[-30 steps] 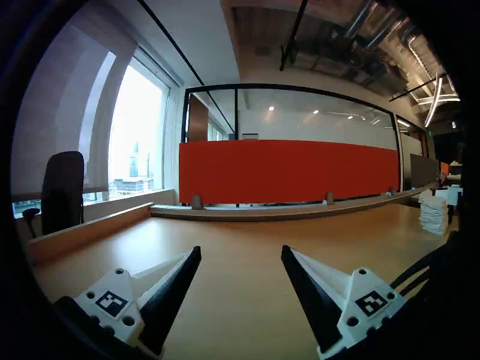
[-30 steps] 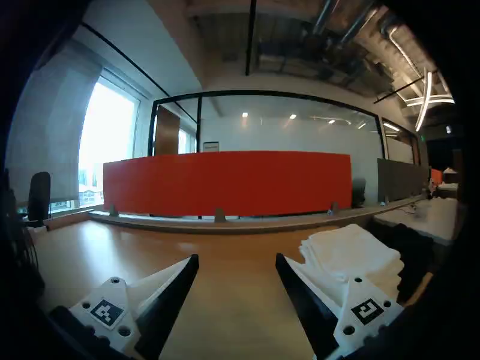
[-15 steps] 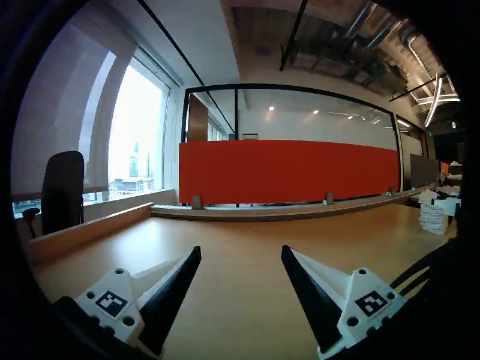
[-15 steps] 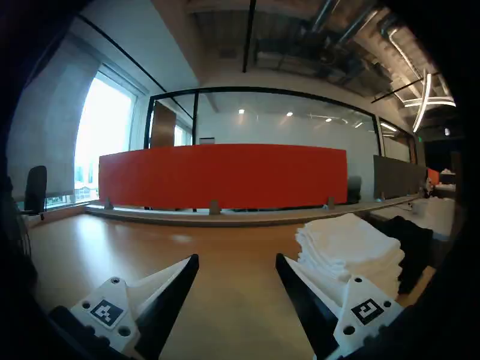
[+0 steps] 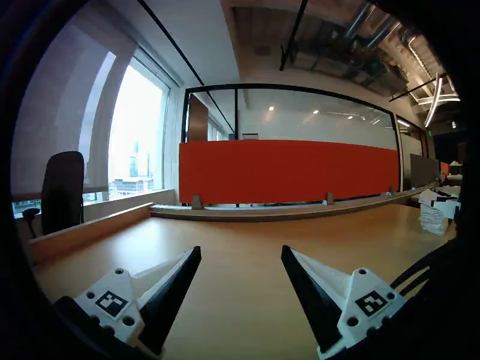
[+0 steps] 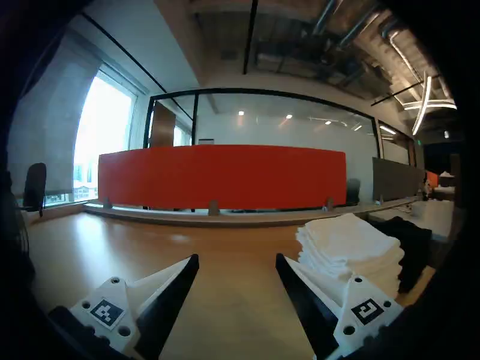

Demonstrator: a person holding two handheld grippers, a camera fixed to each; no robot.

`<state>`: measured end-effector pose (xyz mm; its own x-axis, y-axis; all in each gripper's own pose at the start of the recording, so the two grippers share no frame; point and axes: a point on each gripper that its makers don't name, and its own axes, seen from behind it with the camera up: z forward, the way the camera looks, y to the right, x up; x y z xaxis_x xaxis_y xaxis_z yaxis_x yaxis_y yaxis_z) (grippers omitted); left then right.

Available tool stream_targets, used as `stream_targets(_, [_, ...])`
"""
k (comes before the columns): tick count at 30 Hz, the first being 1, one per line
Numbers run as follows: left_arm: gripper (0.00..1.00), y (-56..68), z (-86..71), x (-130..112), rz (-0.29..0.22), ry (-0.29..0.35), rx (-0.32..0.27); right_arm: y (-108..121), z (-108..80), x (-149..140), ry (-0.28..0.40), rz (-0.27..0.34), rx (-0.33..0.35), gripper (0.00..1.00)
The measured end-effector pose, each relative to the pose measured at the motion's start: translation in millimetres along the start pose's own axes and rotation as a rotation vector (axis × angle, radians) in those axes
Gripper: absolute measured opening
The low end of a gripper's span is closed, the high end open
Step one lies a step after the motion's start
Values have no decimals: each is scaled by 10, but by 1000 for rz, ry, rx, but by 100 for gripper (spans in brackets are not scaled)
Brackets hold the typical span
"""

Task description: Fold towel

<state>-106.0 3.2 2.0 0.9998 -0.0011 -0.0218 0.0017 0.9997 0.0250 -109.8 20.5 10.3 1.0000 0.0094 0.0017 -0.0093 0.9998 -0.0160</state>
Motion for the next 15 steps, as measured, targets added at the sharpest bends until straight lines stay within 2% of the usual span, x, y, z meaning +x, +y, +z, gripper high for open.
stream_targets(15, [99,-5,2,-1,0,0,0,-22,-33,31,13,2,9,99])
